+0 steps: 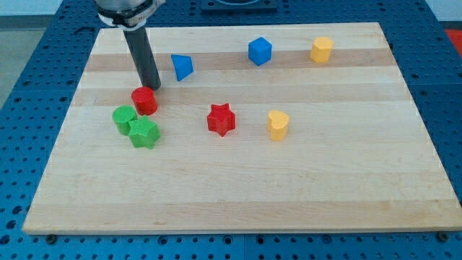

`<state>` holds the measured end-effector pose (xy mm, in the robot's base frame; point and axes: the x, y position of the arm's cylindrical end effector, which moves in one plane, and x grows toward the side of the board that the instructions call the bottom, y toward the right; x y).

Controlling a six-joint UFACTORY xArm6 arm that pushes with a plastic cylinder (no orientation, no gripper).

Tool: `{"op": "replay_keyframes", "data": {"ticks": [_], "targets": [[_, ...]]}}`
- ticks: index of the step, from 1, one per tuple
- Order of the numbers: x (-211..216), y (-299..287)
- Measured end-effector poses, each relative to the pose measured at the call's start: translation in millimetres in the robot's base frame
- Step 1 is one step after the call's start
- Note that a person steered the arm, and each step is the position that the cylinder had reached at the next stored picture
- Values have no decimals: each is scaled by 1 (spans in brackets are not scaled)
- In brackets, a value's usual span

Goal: Move the red circle to the top of the red star

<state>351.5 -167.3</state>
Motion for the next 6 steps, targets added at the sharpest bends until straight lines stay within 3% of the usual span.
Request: {"op": "replay_keyframes", "data": {"ticks": [2, 4, 6], "targets": [[-10, -46], [27, -46], [34, -15]]}}
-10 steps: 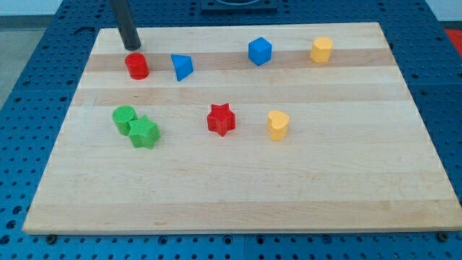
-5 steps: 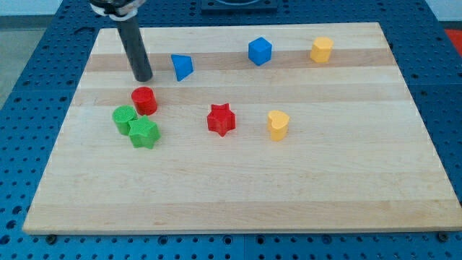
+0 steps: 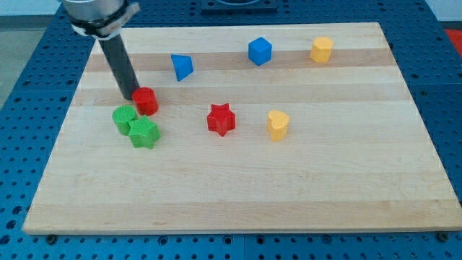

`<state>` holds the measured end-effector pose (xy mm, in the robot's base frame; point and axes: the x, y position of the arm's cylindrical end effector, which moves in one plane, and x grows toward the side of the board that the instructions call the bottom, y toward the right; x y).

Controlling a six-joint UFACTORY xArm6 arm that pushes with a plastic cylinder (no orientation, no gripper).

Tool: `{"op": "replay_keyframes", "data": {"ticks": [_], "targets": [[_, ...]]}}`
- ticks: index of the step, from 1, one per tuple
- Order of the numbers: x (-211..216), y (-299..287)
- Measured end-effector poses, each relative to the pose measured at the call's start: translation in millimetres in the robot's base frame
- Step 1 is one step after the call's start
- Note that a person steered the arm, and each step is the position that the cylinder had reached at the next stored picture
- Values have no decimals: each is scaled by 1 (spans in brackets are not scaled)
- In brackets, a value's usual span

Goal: Move the red circle to the top of the red star

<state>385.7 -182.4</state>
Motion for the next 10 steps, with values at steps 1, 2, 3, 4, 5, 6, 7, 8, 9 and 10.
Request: {"op": "replay_keyframes", "data": {"ticks": [1, 2, 3, 4, 5, 6, 7, 8, 9, 10], "targets": [[-5, -2], [-28, -34], [-28, -58], [-19, -63], [4, -63], [24, -58], [26, -29], [27, 26], [35, 82], [32, 100]]}}
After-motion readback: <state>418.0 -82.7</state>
